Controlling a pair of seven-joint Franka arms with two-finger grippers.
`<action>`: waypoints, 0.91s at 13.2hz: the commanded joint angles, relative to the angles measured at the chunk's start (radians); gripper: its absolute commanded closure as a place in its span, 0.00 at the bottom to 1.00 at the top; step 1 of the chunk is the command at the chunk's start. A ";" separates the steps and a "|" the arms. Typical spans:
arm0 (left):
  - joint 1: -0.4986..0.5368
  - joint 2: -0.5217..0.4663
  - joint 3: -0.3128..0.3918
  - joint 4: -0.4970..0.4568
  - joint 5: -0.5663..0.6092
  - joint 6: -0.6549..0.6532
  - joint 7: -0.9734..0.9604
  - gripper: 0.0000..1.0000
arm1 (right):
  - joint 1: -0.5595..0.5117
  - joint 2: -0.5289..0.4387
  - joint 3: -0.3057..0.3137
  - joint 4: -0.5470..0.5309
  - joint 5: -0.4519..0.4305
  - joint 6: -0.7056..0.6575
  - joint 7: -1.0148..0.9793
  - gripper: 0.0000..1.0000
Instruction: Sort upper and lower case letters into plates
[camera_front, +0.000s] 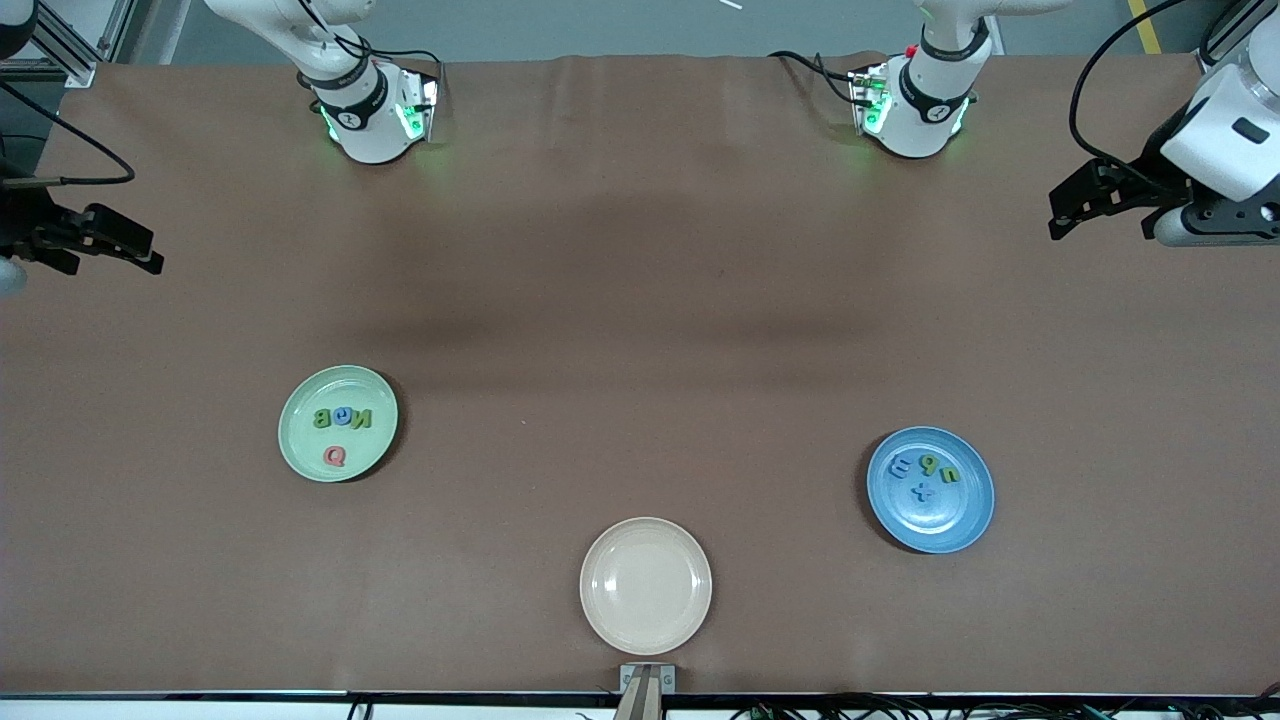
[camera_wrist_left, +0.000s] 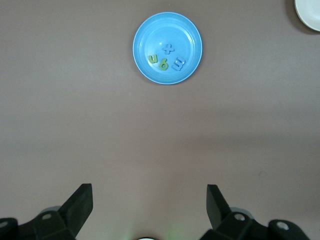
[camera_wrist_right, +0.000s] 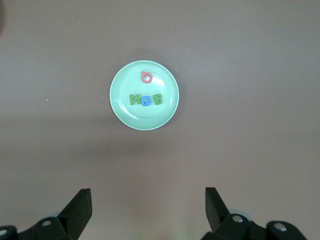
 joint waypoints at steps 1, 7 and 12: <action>0.040 -0.032 -0.041 -0.030 -0.018 0.006 -0.001 0.00 | 0.007 -0.050 0.001 -0.047 -0.010 0.017 -0.007 0.00; 0.097 -0.040 -0.102 -0.029 -0.017 0.004 0.000 0.00 | 0.004 -0.070 0.001 -0.075 -0.006 0.017 -0.003 0.00; 0.062 -0.039 -0.064 -0.018 -0.006 0.007 -0.001 0.00 | 0.004 -0.070 0.001 -0.076 -0.001 0.017 -0.003 0.00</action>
